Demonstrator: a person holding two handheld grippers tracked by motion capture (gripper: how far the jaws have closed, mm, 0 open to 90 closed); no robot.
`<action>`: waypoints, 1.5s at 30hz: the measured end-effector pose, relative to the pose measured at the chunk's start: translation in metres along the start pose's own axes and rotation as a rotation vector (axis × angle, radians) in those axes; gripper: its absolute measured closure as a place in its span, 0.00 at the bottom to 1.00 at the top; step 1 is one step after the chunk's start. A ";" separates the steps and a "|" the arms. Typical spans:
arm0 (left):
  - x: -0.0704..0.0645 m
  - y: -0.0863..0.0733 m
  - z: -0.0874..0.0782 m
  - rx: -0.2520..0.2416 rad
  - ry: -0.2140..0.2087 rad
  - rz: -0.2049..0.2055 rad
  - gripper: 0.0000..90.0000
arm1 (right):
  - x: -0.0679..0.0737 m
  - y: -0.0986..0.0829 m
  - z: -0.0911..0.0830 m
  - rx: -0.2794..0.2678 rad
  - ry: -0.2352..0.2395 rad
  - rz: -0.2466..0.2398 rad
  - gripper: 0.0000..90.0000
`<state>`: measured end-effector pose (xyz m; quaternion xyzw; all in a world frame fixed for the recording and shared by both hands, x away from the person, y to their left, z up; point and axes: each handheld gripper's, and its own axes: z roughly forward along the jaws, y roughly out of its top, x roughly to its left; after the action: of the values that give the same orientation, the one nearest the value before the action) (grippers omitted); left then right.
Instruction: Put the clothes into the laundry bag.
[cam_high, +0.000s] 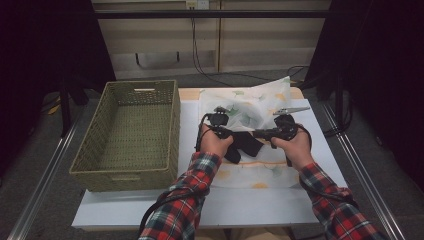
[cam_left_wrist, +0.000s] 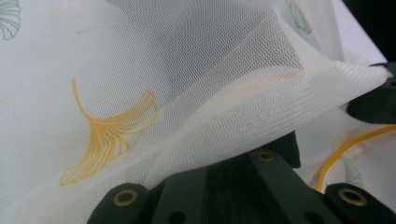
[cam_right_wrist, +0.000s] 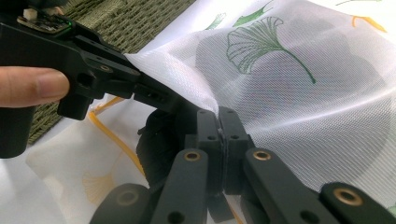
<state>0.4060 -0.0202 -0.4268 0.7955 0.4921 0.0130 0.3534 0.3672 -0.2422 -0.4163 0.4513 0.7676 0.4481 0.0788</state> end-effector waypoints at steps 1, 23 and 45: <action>0.000 -0.001 0.001 0.001 -0.006 -0.003 0.98 | 0.000 0.000 0.000 0.000 0.000 -0.001 1.00; 0.002 -0.027 0.008 0.111 -0.025 0.038 0.97 | -0.001 -0.002 0.001 0.007 -0.013 0.004 1.00; 0.005 -0.009 0.021 0.025 -0.012 -0.023 1.00 | -0.001 -0.002 0.002 0.008 -0.004 0.005 1.00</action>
<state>0.4092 -0.0248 -0.4494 0.7941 0.4992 -0.0021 0.3467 0.3673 -0.2426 -0.4191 0.4545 0.7680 0.4444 0.0776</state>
